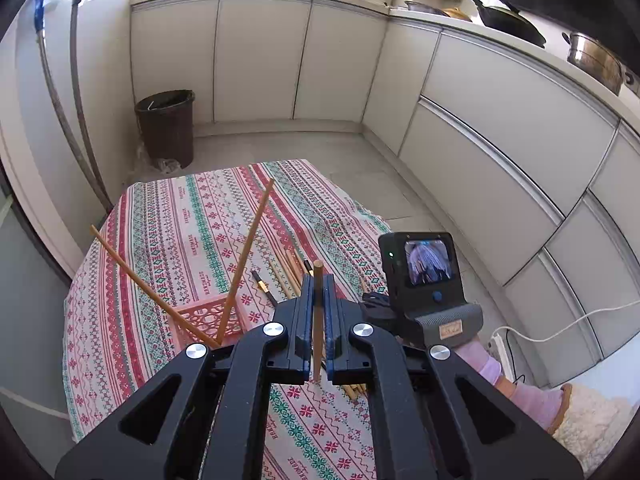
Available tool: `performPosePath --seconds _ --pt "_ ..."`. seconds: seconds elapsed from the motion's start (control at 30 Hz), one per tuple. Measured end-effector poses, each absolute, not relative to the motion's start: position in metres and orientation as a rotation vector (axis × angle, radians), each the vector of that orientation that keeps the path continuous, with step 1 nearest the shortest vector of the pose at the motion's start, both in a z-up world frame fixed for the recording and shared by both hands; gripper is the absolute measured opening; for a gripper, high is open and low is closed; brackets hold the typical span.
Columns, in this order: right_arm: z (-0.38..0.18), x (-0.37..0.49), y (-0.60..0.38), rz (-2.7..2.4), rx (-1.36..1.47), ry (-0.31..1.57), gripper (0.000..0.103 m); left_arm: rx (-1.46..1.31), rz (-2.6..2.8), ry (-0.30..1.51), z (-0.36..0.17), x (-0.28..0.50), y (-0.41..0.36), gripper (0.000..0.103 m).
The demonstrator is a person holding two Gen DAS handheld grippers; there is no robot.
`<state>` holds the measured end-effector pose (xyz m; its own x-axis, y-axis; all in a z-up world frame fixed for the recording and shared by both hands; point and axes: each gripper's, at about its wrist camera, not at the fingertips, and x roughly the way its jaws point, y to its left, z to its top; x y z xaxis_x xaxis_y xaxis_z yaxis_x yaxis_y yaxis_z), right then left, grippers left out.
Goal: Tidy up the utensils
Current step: 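Grasp another chopstick with the left tool while the right tool grasps one too, then carry the chopsticks over the pink holder, drop them in, open both tools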
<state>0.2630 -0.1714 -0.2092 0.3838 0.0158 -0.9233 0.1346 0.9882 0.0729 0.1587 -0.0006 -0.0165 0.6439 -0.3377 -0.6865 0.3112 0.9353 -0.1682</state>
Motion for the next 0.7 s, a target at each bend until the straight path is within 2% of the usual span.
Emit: performPosePath --seconds 0.4,0.7 --pt "-0.123 0.223 -0.213 -0.024 0.304 0.987 0.006 -0.103 -0.348 0.732 0.004 0.153 0.021 0.004" --pt "-0.048 0.182 -0.224 0.081 0.352 0.823 0.006 -0.148 -0.33 0.638 0.039 0.132 0.045 0.004"
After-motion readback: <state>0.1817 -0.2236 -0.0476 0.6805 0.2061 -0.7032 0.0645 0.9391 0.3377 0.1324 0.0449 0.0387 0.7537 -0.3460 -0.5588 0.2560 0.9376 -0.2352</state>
